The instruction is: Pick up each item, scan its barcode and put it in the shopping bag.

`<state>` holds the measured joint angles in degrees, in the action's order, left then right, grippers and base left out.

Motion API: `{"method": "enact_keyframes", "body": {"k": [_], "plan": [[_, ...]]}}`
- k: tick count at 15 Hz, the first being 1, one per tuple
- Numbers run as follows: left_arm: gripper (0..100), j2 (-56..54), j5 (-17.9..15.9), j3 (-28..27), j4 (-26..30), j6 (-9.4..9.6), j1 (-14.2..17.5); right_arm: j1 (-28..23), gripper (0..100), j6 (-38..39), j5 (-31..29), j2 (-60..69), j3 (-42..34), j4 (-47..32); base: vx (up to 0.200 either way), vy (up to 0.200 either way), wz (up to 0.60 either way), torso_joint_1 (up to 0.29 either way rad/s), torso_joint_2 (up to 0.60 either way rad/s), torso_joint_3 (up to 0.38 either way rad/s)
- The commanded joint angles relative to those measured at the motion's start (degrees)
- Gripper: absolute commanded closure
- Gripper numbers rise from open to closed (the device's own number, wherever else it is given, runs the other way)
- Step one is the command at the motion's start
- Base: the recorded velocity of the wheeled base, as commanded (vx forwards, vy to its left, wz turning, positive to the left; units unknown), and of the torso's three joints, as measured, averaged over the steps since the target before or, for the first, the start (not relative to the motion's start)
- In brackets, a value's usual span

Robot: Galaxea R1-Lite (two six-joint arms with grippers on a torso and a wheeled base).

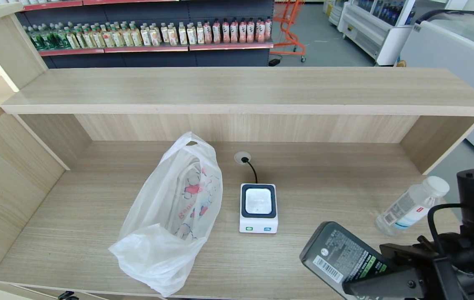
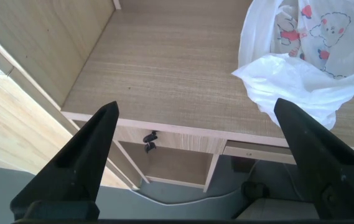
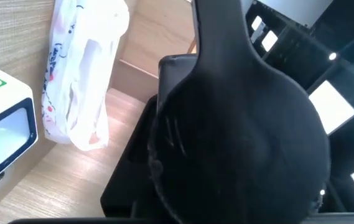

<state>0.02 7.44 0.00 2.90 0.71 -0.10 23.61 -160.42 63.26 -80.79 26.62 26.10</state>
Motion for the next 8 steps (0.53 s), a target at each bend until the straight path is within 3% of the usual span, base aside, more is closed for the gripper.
{"method": "enact_keyframes", "body": {"k": [1,8], "plan": [[0,-0.02,0.03,0.0,0.0,0.0,0.01,0.03,100,-4.55,0.02,-0.25,0.18,0.0,0.0,0.0,0.0,0.0,0.0,0.0],[0,-0.02,0.03,0.0,0.0,0.0,0.01,-0.06,100,-2.36,-0.06,1.69,-0.61,-0.44,0.0,0.0,0.0,0.0,0.0,0.0]]}}
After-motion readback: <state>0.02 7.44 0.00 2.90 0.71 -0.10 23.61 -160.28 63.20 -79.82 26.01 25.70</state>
